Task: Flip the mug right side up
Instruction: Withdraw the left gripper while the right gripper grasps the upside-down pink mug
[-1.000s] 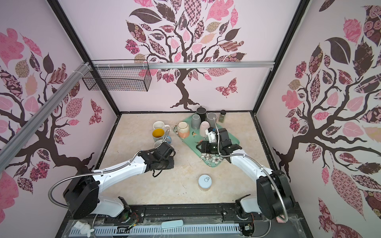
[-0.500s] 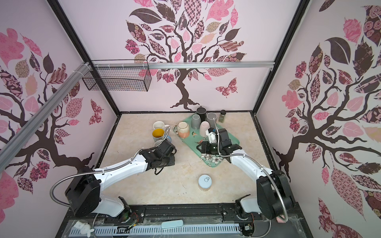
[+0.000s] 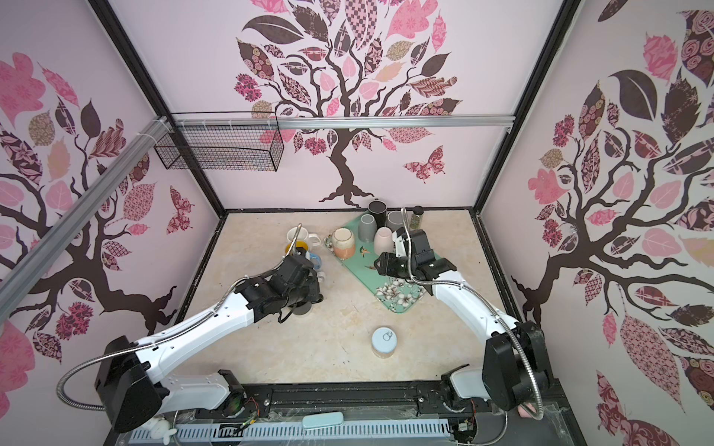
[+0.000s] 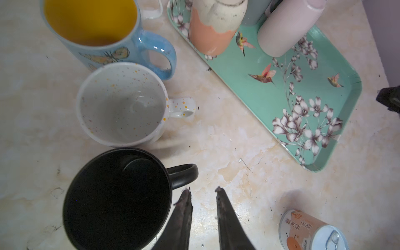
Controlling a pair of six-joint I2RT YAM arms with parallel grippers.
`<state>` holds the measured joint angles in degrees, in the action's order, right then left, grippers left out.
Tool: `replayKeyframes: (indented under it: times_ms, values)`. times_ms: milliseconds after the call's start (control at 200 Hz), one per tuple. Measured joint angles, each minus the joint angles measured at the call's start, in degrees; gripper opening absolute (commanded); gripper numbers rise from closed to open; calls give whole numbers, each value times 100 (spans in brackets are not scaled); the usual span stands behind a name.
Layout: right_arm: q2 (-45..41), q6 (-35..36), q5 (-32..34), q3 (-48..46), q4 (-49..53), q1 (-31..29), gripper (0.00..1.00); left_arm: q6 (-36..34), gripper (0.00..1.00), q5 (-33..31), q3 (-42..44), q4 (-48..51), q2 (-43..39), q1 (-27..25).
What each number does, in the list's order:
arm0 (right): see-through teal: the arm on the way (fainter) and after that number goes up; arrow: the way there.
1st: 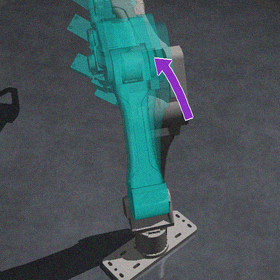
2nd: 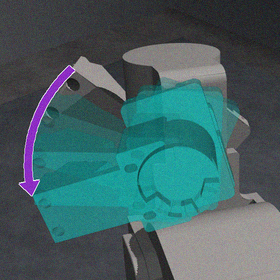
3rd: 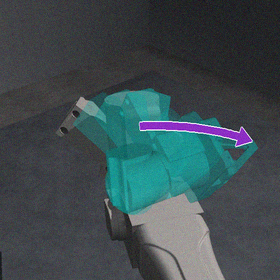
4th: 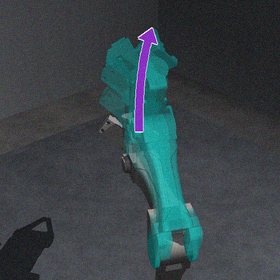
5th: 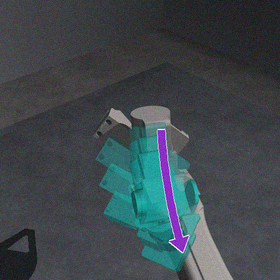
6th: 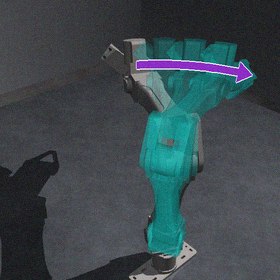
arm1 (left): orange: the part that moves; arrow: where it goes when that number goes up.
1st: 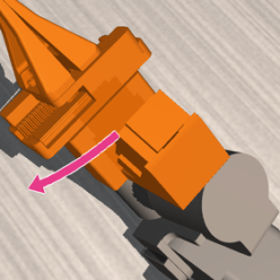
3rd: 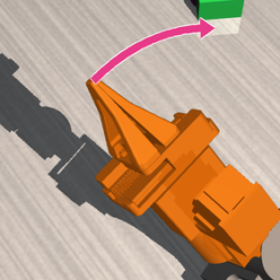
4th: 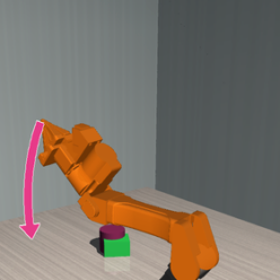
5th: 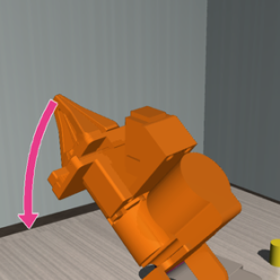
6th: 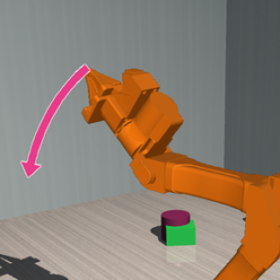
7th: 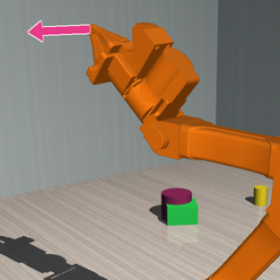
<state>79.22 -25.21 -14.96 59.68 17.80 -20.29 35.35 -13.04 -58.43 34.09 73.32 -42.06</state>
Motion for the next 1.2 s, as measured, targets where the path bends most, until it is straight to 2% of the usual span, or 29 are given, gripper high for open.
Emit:
replayKeyframes:
  times_ms: [215,460,695,835,1020,1200]
  values:
    - [1189,144,708,1366,444,4,69,-632,29,127,-293,105,-243,774]
    - [2868,411,1263,3307,1075,153,71,-1287,31,109,-870,422,-199,1014]
    - [4079,621,1644,5007,1635,380,72,-1460,32,151,-914,575,-164,1268]
    - [4557,638,1670,5517,1858,411,71,-1510,32,168,-914,662,-162,1300]
    - [4889,619,1606,5556,2022,387,71,-1578,34,170,-914,723,-166,1388]
    - [4972,645,1539,5558,1928,387,62,-1591,35,168,-911,754,-177,1412]
